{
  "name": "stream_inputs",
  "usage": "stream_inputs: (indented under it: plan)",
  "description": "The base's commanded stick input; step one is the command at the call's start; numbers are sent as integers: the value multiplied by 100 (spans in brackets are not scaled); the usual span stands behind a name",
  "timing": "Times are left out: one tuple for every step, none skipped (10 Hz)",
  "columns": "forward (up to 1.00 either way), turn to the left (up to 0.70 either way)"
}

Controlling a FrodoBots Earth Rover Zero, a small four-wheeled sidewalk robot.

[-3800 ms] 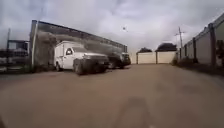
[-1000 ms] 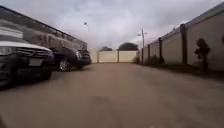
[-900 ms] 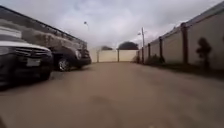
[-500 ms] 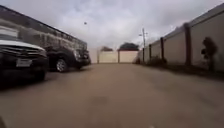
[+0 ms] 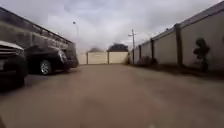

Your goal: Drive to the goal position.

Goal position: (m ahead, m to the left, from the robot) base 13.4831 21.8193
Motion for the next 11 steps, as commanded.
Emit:
stream_inputs:
  plan:
    - [70,0]
    - [70,0]
    - [70,0]
    - [70,0]
    - [70,0]
    - [70,0]
    - [70,0]
    - [70,0]
    - [70,0]
    - [70,12]
    - [70,32]
